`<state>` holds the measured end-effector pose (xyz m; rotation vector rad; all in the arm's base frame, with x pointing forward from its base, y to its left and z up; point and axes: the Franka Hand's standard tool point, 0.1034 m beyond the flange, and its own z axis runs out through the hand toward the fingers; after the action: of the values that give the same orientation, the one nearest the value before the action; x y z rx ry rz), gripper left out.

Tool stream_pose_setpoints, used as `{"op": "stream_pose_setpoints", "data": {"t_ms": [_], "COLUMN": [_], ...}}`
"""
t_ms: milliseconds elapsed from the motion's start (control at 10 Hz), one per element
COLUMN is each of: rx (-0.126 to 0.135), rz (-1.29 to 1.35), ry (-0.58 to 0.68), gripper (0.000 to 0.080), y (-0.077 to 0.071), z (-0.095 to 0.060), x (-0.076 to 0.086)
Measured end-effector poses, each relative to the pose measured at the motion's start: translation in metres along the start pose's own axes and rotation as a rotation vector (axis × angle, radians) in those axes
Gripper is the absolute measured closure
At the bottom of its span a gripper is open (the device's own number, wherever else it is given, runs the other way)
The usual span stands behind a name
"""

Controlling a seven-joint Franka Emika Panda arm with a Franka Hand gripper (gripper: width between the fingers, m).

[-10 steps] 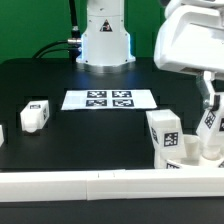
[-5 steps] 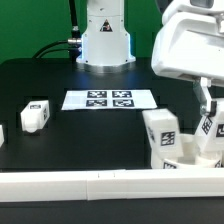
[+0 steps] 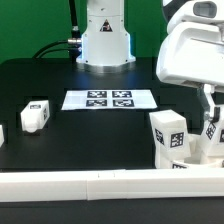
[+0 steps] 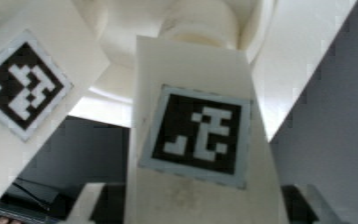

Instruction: Assemble stool

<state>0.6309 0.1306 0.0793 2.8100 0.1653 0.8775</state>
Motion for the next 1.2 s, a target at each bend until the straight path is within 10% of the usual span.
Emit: {"op": "stream_pose_setpoints", "data": {"t_ms": [400,900,1200], "rx": [0.001,0.075,0.076], "rz": [0.015,0.171,0.19], "ry": [-0.067,-0.349,-0.442], "gripper": [0.0171,0.015,0.015], "y": [-0.001,0.016,0.022], "z": [-0.005,-0.037,-0.037], "x": [0.002,0.022,0.024]}}
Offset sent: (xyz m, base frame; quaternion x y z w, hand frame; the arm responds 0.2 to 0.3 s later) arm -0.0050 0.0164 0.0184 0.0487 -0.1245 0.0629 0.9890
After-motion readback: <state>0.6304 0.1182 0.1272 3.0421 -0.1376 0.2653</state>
